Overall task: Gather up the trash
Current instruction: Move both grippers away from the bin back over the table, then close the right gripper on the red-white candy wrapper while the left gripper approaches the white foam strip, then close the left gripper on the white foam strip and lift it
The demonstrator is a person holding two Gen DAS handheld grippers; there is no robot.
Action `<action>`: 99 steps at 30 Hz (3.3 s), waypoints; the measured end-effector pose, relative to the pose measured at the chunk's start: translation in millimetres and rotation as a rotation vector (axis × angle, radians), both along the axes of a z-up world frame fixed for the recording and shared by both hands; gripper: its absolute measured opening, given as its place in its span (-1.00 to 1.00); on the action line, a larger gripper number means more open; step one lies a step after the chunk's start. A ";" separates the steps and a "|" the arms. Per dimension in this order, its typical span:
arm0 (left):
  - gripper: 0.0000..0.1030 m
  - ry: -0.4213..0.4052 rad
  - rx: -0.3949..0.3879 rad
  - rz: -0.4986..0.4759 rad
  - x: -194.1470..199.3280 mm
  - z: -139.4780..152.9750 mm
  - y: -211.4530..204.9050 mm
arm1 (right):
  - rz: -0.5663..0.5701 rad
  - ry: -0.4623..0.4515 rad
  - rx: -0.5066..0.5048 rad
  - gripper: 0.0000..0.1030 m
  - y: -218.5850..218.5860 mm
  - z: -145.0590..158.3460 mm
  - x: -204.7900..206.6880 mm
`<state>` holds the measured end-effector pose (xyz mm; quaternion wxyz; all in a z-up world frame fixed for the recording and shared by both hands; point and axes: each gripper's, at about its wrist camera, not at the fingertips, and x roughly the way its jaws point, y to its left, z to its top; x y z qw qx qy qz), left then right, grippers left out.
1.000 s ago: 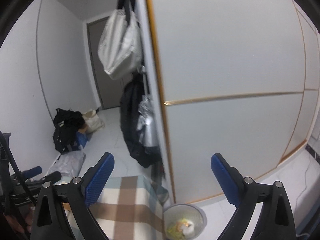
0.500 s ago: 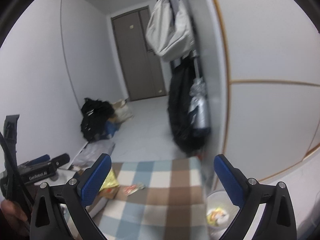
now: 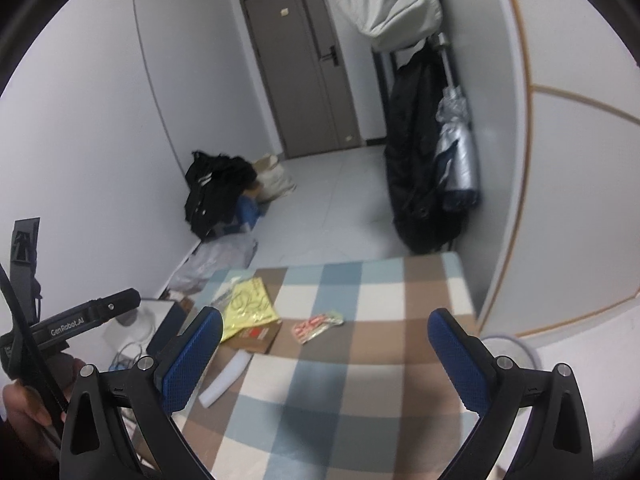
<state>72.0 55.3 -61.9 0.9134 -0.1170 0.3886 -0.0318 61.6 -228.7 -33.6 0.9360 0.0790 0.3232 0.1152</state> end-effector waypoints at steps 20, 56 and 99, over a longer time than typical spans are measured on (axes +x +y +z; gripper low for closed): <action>0.87 0.174 -0.097 0.000 25.5 -35.7 12.5 | 0.225 0.252 -0.210 1.00 47.6 -72.5 124.2; 0.87 0.232 -0.015 -0.096 33.5 -58.0 -7.1 | 0.309 0.335 -0.313 0.14 67.1 -120.8 140.6; -0.88 0.340 0.230 -0.329 25.1 -81.4 -70.8 | 0.248 0.185 -0.197 0.13 27.0 -66.1 107.0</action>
